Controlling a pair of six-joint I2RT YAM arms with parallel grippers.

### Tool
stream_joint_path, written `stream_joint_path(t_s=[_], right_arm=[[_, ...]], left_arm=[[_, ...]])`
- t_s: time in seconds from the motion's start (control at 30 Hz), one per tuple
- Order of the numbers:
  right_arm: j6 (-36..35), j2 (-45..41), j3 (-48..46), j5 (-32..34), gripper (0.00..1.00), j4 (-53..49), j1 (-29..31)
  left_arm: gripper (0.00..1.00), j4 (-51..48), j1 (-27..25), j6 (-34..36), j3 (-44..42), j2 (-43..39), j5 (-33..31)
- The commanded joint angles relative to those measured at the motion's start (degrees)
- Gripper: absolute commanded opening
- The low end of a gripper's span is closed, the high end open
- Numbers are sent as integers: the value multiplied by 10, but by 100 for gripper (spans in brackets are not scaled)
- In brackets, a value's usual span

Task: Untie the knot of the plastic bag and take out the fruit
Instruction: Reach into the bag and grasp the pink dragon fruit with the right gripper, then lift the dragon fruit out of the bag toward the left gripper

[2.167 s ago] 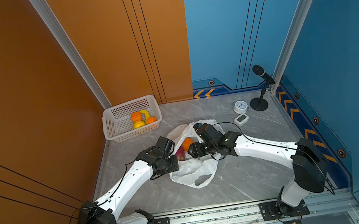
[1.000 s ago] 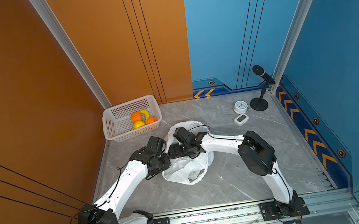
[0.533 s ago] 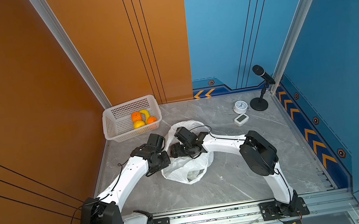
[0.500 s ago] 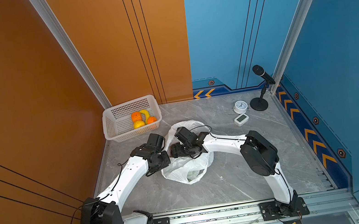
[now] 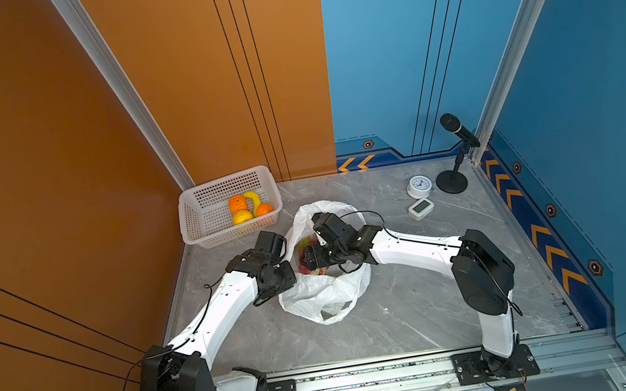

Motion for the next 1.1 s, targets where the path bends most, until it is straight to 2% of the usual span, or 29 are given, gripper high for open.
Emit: stream_joint_path(t_s=[0.0, 0.4, 0.47, 0.57, 0.63, 0.7, 0.8, 1.0, 1.07], right_arm=[[-28, -39, -30, -7, 60, 17, -1], [-22, -136, -85, -38, 58, 26, 1], [-28, -152, -96, -50, 57, 26, 3], [-29, -174, -118, -92, 57, 33, 0], [-11, -187, -135, -138, 57, 57, -9], [4, -203, -147, -156, 56, 78, -13], [1, -236, -161, -148, 56, 98, -13], [34, -299, -202, -105, 54, 185, -28], [51, -313, -209, -96, 54, 214, -36]], left_arm=[[29, -1, 4, 4, 29, 7, -10], [33, -1, 6, 17, 49, 37, -9], [34, -1, 6, 19, 73, 39, -10], [35, 0, 7, 17, 81, 43, -9], [35, -1, 8, 17, 84, 48, -6], [36, 0, 8, 18, 86, 51, -6], [42, -1, 8, 19, 89, 50, -4], [67, -6, 9, 19, 104, 25, 1], [72, -11, 9, 18, 110, 12, 0]])
